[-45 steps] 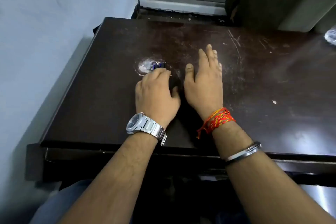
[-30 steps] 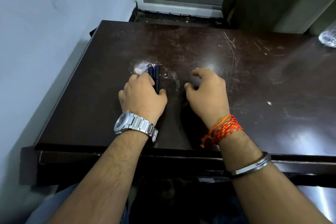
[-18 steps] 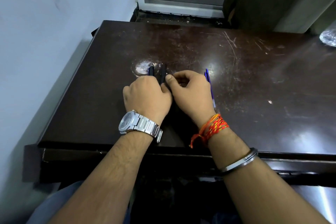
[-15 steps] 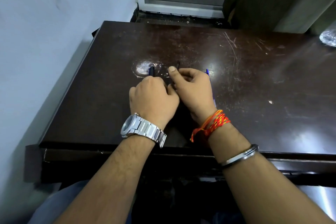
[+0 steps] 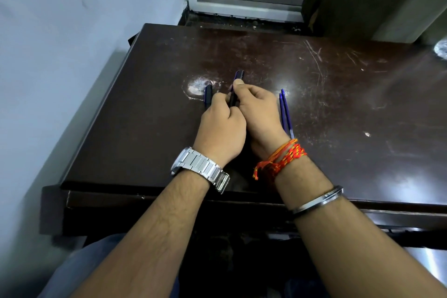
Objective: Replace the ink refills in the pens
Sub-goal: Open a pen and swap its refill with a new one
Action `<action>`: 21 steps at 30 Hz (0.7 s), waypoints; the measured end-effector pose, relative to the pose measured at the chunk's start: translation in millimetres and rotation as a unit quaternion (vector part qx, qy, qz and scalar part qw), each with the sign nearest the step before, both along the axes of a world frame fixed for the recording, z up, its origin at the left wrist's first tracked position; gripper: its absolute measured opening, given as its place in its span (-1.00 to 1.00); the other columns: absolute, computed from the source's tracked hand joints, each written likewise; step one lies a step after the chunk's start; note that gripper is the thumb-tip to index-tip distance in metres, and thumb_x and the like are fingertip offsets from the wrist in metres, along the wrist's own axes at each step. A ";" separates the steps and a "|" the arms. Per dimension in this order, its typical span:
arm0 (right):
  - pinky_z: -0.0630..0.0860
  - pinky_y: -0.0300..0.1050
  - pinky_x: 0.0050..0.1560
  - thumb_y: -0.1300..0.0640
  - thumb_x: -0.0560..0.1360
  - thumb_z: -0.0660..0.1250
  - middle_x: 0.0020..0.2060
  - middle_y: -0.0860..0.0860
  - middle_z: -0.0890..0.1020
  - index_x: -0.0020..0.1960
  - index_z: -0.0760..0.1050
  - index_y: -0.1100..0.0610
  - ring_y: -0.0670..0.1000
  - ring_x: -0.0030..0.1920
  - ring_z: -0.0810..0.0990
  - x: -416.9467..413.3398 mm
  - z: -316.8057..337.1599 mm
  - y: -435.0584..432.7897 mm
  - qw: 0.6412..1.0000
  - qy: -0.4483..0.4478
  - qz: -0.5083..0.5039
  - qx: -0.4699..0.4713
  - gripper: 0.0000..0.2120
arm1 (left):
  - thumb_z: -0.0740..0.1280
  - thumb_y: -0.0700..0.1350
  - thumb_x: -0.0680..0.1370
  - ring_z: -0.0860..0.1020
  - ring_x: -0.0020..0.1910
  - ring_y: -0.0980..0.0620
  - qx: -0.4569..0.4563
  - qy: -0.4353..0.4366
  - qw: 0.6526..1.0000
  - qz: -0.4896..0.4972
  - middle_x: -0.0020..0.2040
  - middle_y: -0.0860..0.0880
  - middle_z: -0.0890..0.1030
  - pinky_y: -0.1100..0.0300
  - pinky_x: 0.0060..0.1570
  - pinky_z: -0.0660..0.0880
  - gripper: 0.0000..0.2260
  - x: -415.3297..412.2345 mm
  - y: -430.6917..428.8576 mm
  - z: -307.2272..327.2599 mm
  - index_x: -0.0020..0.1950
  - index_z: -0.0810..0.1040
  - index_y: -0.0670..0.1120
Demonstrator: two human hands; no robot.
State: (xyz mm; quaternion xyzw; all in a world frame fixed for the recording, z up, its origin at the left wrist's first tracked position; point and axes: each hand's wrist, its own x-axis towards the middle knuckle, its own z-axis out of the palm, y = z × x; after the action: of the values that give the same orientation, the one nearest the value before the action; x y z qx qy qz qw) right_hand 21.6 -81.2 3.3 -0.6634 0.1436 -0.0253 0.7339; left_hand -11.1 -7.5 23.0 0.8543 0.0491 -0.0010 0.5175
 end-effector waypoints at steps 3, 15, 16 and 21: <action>0.52 0.05 -0.07 0.09 0.60 0.31 -0.36 0.01 0.60 -0.31 0.58 0.10 0.03 -0.23 0.54 -0.1 3.1 2.8 1.000 -0.021 0.006 0.008 -0.69 | 0.11 -0.07 0.62 0.53 -0.03 -0.13 -0.018 -0.002 1.000 0.018 -0.02 -0.09 0.59 0.11 -0.20 0.32 -0.83 2.2 0.1 -0.1 0.01 0.46 -0.09; 0.45 0.07 -0.15 0.11 0.63 0.26 -0.41 0.02 0.54 -0.31 0.51 0.13 0.06 -0.29 0.47 3.5 6.4 3.6 0.998 -0.054 -0.028 -0.030 -0.66 | 0.15 0.15 0.58 0.57 -0.19 -0.37 -0.072 0.038 0.995 0.056 -0.43 -0.18 0.48 -0.02 -0.34 0.41 -0.55 4.6 -1.2 1.4 -0.38 0.44 -0.11; 0.45 0.07 -0.16 0.10 0.63 0.26 -0.43 0.00 0.53 -0.30 0.51 0.13 0.03 -0.32 0.48 4.5 7.2 1.8 0.997 -0.061 -0.031 -0.036 -0.67 | 0.15 0.17 0.58 0.56 -0.23 -0.35 -0.073 0.043 0.995 0.061 -0.46 -0.15 0.44 0.05 -0.35 0.37 -0.53 3.2 -2.1 1.7 -0.42 0.43 -0.10; 0.42 -0.04 -0.22 0.08 0.60 0.31 -0.46 -0.07 0.51 -0.23 0.54 0.15 -0.08 -0.41 0.42 6.8 13.3 -3.3 0.996 -0.082 -0.044 0.007 -0.74 | 0.16 0.18 0.56 0.47 -0.38 0.02 -0.005 0.020 0.996 0.089 -0.40 0.02 0.51 0.16 -0.46 0.24 -0.54 -1.5 -2.5 4.2 -0.41 0.42 -0.09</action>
State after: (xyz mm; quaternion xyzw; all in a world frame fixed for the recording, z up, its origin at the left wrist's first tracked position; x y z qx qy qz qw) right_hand 28.4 -84.5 16.7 -0.6471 0.1119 -0.1105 0.7460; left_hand -12.6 -10.0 27.1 0.8439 0.1350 0.0279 0.5184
